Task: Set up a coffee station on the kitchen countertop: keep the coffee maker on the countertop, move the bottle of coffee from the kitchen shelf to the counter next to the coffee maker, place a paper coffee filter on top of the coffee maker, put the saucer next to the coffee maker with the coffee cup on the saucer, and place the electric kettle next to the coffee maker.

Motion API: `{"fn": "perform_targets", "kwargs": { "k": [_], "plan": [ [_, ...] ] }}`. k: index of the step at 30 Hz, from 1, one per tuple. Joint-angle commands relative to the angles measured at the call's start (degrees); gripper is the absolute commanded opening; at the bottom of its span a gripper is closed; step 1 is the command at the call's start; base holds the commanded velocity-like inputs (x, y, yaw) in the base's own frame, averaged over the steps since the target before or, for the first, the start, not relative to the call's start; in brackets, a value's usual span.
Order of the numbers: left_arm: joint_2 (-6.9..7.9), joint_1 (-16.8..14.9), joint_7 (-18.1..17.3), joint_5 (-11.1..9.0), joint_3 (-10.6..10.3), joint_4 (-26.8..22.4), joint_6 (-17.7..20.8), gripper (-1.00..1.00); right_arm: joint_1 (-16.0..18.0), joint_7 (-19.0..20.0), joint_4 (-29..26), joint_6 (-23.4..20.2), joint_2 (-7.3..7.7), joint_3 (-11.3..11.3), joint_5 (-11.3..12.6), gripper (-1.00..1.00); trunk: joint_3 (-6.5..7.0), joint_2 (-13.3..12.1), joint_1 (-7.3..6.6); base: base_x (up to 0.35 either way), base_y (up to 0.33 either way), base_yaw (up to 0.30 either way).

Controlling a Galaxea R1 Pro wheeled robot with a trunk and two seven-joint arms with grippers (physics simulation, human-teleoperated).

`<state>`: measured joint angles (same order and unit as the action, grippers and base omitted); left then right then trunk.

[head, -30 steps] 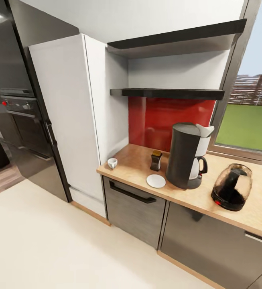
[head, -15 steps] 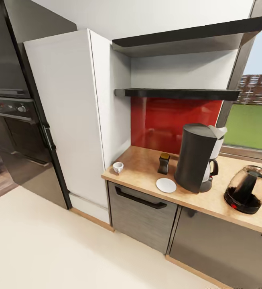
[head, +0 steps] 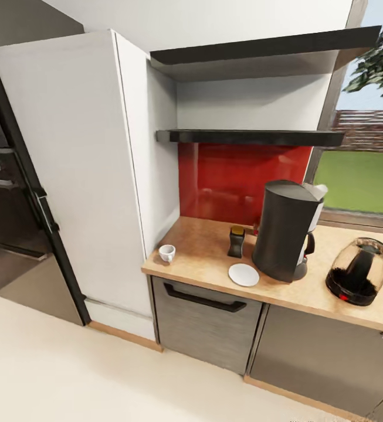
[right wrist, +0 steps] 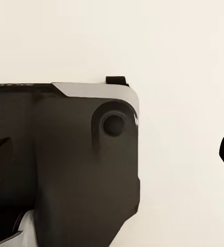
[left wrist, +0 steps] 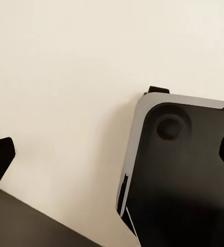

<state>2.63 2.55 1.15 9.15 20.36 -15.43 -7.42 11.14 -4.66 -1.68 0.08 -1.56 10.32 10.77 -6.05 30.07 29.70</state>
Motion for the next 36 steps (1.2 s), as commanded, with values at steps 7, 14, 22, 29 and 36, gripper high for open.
{"fn": "perform_targets", "kwargs": {
  "k": [7,14,22,29,36],
  "plan": [
    [-0.08,0.0,0.3,0.7,0.3,0.0,-0.1,1.00,0.1,-0.2,0.0,0.0,-0.02,0.5,0.6,1.00,-0.09,0.1,0.04,0.077,0.300,-0.265],
    [-0.08,0.1,0.7,0.8,0.2,0.0,0.0,1.00,0.1,-0.2,0.0,0.0,-0.02,0.5,0.6,1.00,-0.09,0.1,0.04,0.004,0.078,-0.265],
    [0.00,0.1,0.8,0.9,0.0,0.1,0.1,1.00,0.1,-0.2,0.0,0.0,-0.18,0.6,0.7,1.00,-0.09,0.1,0.04,0.000,0.003,-0.265],
    [0.01,0.1,0.8,0.9,0.1,0.1,0.3,1.00,0.1,-0.2,-0.1,0.0,-0.40,0.5,0.7,1.00,-0.09,0.1,0.04,0.000,0.000,-0.113],
    [0.34,0.1,0.8,0.9,0.0,0.2,0.4,1.00,0.0,-0.3,-0.1,0.0,-0.51,0.5,0.7,1.00,-0.17,0.1,0.04,0.000,0.000,-0.052]
  ]
}}
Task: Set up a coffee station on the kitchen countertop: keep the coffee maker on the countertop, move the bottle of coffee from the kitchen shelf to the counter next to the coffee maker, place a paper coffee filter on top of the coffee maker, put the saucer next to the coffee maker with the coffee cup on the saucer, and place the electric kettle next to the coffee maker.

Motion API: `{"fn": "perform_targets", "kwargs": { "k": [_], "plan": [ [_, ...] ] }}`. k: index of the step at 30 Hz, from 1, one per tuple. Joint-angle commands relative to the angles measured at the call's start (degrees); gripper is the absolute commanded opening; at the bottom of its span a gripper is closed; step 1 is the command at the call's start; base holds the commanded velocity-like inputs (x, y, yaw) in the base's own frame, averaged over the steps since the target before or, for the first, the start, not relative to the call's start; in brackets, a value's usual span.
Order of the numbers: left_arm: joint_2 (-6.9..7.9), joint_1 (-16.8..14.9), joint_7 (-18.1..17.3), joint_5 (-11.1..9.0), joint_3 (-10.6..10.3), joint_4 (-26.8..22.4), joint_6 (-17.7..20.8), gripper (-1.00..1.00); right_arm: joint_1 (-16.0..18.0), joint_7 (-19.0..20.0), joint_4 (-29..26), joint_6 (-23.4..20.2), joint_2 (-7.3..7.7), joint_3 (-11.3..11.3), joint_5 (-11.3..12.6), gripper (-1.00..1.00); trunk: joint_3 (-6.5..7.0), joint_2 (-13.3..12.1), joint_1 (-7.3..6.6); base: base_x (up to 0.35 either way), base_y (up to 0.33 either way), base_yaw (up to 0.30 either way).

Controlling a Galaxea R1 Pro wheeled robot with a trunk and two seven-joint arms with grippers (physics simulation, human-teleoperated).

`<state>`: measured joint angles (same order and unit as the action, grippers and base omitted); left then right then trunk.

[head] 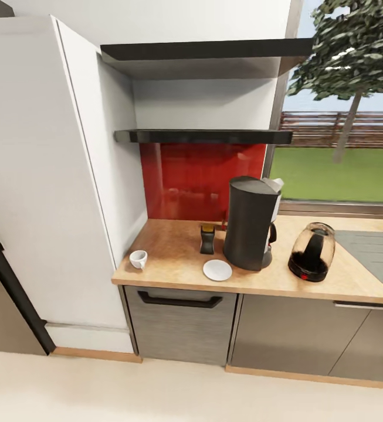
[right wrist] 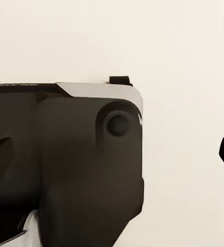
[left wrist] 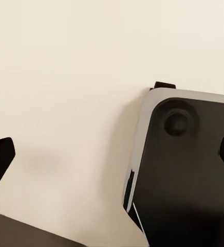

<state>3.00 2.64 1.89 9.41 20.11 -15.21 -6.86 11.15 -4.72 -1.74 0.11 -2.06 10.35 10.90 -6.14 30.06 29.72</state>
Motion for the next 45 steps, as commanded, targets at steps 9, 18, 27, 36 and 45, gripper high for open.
{"fn": "perform_targets", "kwargs": {
  "k": [9,18,27,36,45],
  "plan": [
    [1.98,0.3,0.1,0.7,0.3,3.2,0.0,1.00,0.1,0.0,-14.6,2.8,-0.36,0.6,0.5,1.00,-0.09,0.1,0.02,0.000,0.000,-0.001],
    [2.53,0.3,0.0,0.8,0.3,4.4,-0.2,1.00,0.1,-0.1,-35.5,9.8,-6.96,4.9,0.4,1.00,-0.09,0.1,0.02,0.000,0.000,0.000],
    [4.48,0.1,0.0,0.7,0.5,4.4,0.1,1.00,1.8,-0.5,-52.6,9.6,-7.94,7.5,0.6,1.00,-0.09,0.1,0.02,0.015,0.052,0.000],
    [4.44,0.1,0.1,0.6,0.5,4.5,-0.3,1.00,17.9,-8.9,-54.6,-4.0,-7.94,7.6,0.9,1.00,-0.09,0.1,0.02,0.099,0.183,0.000],
    [4.20,0.1,0.0,0.6,0.5,4.5,-0.3,1.00,28.4,-14.8,-54.6,-19.4,-7.94,7.6,0.9,1.00,-0.09,0.1,0.02,0.004,0.007,0.000]
  ]
}}
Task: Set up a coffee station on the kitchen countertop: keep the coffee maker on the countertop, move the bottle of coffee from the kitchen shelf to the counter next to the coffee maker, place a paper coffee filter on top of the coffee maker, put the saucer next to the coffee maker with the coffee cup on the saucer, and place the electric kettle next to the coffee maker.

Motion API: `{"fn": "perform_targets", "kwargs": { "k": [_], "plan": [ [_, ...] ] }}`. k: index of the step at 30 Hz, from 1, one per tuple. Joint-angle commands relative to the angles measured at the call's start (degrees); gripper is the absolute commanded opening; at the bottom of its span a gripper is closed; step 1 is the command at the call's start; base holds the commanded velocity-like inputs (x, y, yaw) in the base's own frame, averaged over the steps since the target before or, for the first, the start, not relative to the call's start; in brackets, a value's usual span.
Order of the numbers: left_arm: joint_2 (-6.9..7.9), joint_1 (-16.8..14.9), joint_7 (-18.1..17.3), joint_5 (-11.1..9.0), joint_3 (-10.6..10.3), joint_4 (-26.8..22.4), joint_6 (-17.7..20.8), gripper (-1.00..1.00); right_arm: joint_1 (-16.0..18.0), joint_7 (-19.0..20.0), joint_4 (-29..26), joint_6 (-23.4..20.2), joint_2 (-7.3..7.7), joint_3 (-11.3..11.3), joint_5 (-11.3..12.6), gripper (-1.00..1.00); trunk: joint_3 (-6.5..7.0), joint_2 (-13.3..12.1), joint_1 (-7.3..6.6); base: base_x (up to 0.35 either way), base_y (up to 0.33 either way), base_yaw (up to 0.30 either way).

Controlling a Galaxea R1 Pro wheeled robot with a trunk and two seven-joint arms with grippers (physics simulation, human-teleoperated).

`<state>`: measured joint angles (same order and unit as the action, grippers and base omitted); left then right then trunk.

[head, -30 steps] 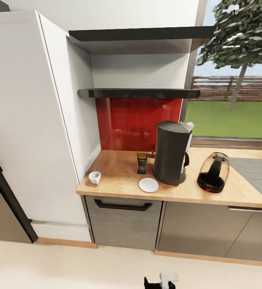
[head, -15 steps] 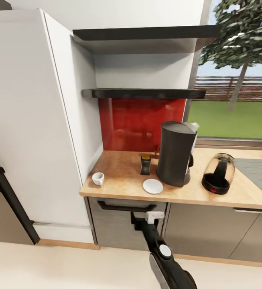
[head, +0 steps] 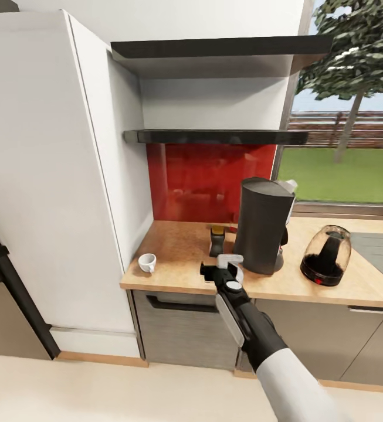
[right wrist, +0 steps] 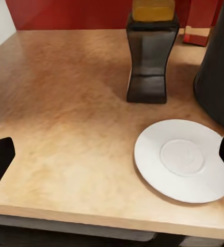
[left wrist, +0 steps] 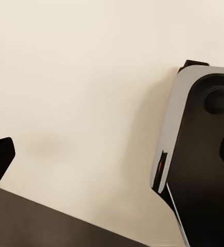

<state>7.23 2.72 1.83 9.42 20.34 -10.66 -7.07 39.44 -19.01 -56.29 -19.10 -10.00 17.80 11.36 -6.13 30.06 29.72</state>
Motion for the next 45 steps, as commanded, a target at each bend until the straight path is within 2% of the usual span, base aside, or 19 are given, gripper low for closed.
{"fn": "perform_targets", "kwargs": {
  "k": [1,3,6,7,9,10,13,16,19,21,24,35,40,45],
  "plan": [
    [-0.06,0.0,0.1,0.6,0.3,-0.1,-0.1,1.00,0.6,-0.7,-0.1,-1.0,0.00,0.1,0.5,1.00,-0.10,0.1,0.03,0.000,0.000,0.000],
    [-0.14,0.0,0.1,0.6,0.2,-0.1,-0.1,1.00,3.1,-1.5,-0.1,-5.0,0.00,0.1,1.6,1.00,-0.10,0.1,0.03,0.000,0.000,0.000],
    [-0.24,0.0,0.2,0.6,0.2,-0.1,-0.1,1.00,6.5,-2.2,0.3,-12.9,0.00,0.1,6.4,1.00,-0.10,0.1,0.03,0.000,0.000,0.000],
    [-0.34,0.0,0.2,0.6,0.2,-0.1,-0.1,1.00,8.3,-3.8,0.4,-16.8,0.00,0.1,9.1,1.00,-0.10,0.1,0.03,0.000,0.000,0.000],
    [-0.40,0.0,0.2,0.6,0.2,-0.1,0.0,1.00,9.7,-6.7,0.4,-19.6,0.00,0.1,11.4,1.00,-0.10,0.1,0.03,0.000,0.000,0.000],
    [-0.43,0.0,0.3,0.6,0.3,-0.1,0.1,1.00,10.6,-10.0,0.4,-21.2,0.00,0.1,13.2,1.00,-0.10,0.1,0.03,0.000,0.000,0.000],
    [-0.45,0.0,0.3,0.6,0.4,-0.1,0.3,1.00,11.3,-14.8,0.3,-22.4,0.00,0.1,15.8,1.00,-0.10,0.1,0.03,0.000,0.000,0.000],
    [-0.41,0.0,0.4,0.6,0.4,-0.1,0.3,1.00,11.5,-16.3,0.4,-22.8,0.00,0.2,18.0,1.00,-0.10,0.1,0.03,0.000,0.000,0.000],
    [-0.38,0.0,0.4,0.6,0.4,0.1,0.4,1.00,11.5,-16.9,0.8,-26.9,0.00,0.2,20.4,1.00,-0.10,0.1,0.03,0.008,0.000,0.000],
    [-0.40,0.0,0.4,0.6,0.4,0.2,0.5,1.00,11.5,-17.0,1.2,-31.4,0.00,0.2,21.1,1.00,-0.10,0.1,0.03,0.130,0.070,0.000],
    [-0.41,0.0,0.5,0.5,0.4,0.3,0.5,1.00,11.5,-17.6,1.3,-33.0,0.00,0.0,21.4,1.00,-0.10,0.1,0.03,0.210,0.181,0.000],
    [-0.44,0.1,0.6,0.6,0.3,-0.4,-0.5,1.00,11.5,-18.1,4.7,-32.7,0.00,-0.1,21.6,1.00,-0.10,0.1,0.03,0.151,0.141,0.000],
    [-0.65,0.1,0.5,0.7,0.1,-0.7,-1.7,1.00,11.5,-18.0,3.2,-32.7,0.00,0.4,21.6,1.00,-0.10,0.1,0.03,0.000,0.000,0.000],
    [0.36,-0.5,0.0,1.5,-0.2,-1.1,-3.3,1.00,11.5,-18.1,1.6,-32.6,0.00,0.5,21.4,1.00,-0.10,0.1,0.03,0.000,0.000,0.000]
  ]
}}
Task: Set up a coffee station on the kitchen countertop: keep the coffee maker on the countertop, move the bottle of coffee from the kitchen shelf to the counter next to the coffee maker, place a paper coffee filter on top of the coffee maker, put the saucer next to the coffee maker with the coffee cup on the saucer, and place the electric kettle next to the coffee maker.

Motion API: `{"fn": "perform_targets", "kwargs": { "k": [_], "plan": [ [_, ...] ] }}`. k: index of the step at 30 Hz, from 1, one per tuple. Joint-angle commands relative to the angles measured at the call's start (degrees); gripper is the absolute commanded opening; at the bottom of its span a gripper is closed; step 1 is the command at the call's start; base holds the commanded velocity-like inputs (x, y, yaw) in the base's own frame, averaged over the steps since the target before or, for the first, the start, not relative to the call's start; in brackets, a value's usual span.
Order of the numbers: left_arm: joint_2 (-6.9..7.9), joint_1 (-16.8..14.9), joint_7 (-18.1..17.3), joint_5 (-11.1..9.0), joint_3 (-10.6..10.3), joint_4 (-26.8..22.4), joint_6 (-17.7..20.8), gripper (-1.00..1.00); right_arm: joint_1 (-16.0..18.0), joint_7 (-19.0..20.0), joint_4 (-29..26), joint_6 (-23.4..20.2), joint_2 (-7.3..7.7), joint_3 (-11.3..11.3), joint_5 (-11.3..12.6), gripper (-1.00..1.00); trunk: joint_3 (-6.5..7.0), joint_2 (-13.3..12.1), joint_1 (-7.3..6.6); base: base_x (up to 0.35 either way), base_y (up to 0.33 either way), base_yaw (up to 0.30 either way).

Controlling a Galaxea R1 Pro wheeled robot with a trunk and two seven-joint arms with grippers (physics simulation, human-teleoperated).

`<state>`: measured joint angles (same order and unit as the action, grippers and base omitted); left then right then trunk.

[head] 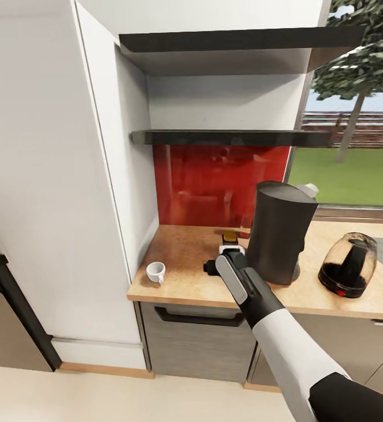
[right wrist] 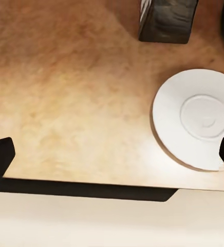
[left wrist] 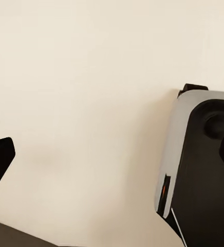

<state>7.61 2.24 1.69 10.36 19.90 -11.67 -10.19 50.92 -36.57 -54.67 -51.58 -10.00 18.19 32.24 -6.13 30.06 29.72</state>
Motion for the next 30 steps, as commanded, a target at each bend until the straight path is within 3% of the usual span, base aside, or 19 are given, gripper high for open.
{"fn": "perform_targets", "kwargs": {
  "k": [1,12,18,19,23,26,30],
  "plan": [
    [0.31,-0.3,0.0,0.6,0.3,-0.4,-0.5,1.00,0.1,-0.6,0.0,0.1,0.00,0.1,0.6,1.00,-0.10,0.1,0.03,0.000,0.000,0.000],
    [3.89,-3.7,-3.4,3.8,-0.8,-3.8,-4.0,1.00,0.1,-1.0,-0.3,1.6,0.00,0.0,0.4,1.00,-0.10,0.1,0.03,0.000,0.000,0.000],
    [4.39,-3.9,-5.3,3.3,-0.1,-5.8,-5.6,1.00,0.1,-1.1,0.1,1.6,0.00,0.2,0.1,1.00,-0.10,0.1,0.03,0.000,0.001,-0.014],
    [4.49,-3.9,-37.1,2.7,0.6,-10.4,-5.6,1.00,0.1,-1.1,0.1,1.6,0.00,0.2,0.1,1.00,-0.10,0.1,0.03,0.000,0.047,-0.150],
    [5.61,-3.8,-37.4,0.5,4.9,-10.4,-5.6,1.00,0.0,-1.1,0.2,1.6,0.00,0.2,0.1,1.00,-0.10,0.1,0.03,0.000,0.196,-0.227],
    [6.23,-3.7,-37.5,0.2,7.8,-10.3,-5.6,1.00,0.0,-1.1,0.2,1.6,0.00,0.2,0.1,1.00,-0.10,0.1,0.03,0.000,0.285,-0.262],
    [6.43,-3.6,-37.5,0.1,9.1,-10.3,-5.6,1.00,0.0,-1.1,0.2,1.7,0.00,0.2,0.0,1.00,-0.10,0.1,0.03,-0.078,0.294,-0.268]
  ]
}}
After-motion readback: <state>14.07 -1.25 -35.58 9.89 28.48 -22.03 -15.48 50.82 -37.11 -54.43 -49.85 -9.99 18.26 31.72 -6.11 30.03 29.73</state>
